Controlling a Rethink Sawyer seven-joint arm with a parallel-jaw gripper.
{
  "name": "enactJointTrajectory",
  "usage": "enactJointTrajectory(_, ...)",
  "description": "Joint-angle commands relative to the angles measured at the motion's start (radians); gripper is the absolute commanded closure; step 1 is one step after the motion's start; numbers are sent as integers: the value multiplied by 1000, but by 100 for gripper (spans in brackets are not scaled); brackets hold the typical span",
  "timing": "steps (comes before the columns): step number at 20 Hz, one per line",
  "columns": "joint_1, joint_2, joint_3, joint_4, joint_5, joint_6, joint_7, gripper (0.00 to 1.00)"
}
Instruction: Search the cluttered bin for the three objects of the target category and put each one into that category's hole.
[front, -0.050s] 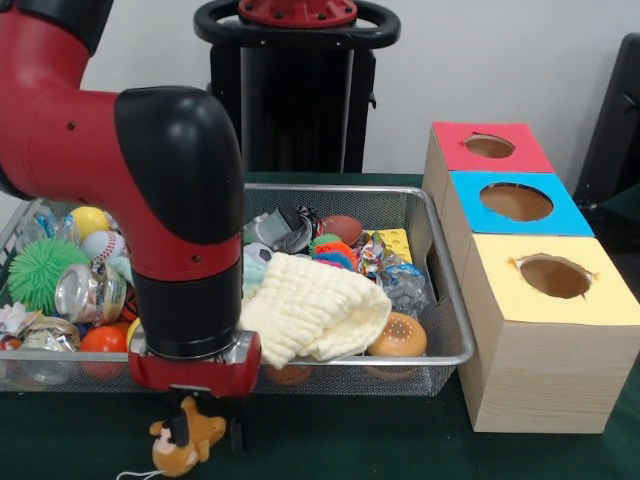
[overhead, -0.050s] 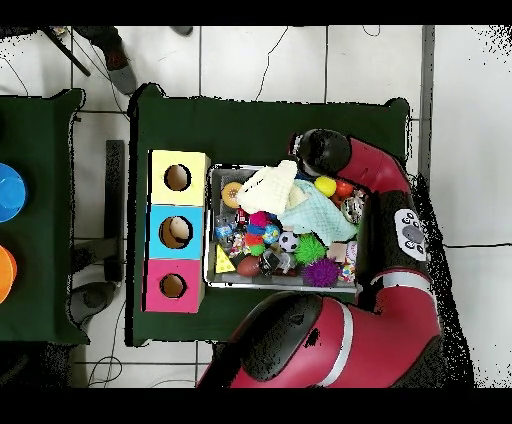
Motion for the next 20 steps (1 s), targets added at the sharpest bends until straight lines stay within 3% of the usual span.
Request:
enactJointTrajectory(1, -32, -41, 24, 97, -18, 93, 29, 0)
enactJointTrajectory(7, -35, -77, 17, 109, -19, 130, 22, 0)
enactJointTrajectory(20, -39, -44, 13, 85, -36, 104, 24, 0)
